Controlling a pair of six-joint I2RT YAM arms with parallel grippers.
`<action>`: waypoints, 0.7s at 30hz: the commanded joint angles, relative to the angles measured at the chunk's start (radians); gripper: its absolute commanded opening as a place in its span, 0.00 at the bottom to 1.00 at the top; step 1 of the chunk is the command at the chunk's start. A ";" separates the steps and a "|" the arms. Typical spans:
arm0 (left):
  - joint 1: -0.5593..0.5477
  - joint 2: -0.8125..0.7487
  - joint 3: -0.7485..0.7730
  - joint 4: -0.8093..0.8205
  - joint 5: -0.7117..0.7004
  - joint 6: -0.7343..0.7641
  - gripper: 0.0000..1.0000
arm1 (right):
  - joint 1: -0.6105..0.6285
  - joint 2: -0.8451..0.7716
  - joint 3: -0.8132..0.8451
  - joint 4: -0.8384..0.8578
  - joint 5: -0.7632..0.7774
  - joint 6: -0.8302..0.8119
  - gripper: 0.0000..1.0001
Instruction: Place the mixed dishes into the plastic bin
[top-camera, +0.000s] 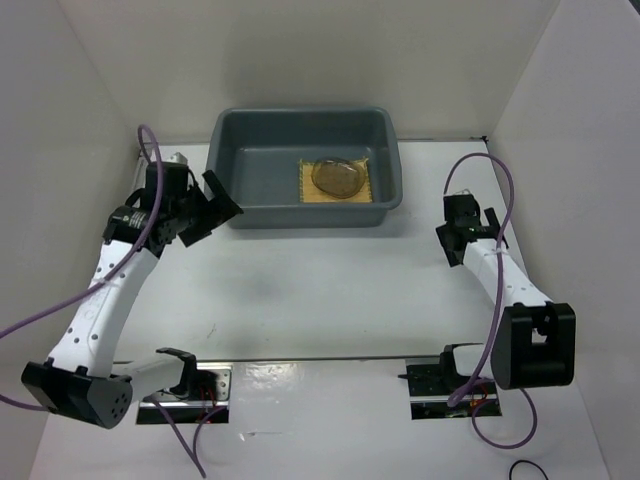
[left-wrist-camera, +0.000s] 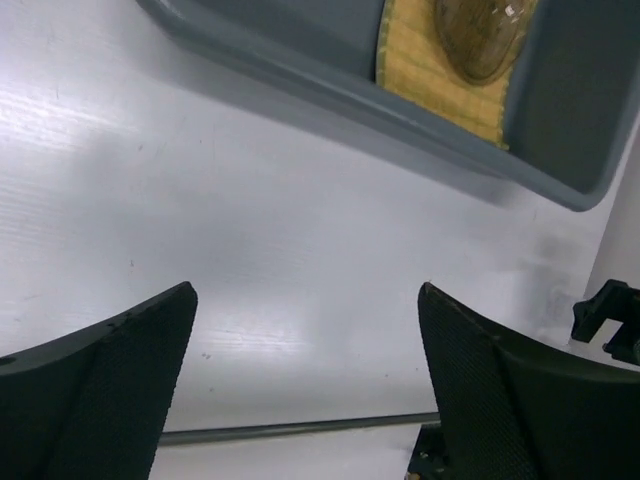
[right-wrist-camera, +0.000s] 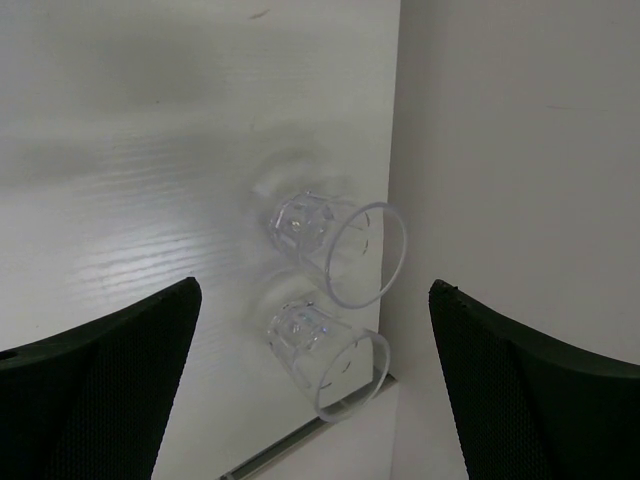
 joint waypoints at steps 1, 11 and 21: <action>0.006 0.012 -0.022 -0.012 0.068 0.008 1.00 | -0.037 0.046 -0.004 0.067 0.028 0.002 0.99; 0.061 0.021 -0.004 -0.121 0.112 -0.001 1.00 | -0.121 0.151 -0.068 0.101 -0.035 0.105 0.99; 0.061 0.149 0.056 -0.121 0.146 0.000 1.00 | -0.132 0.160 -0.107 0.131 -0.081 0.105 0.92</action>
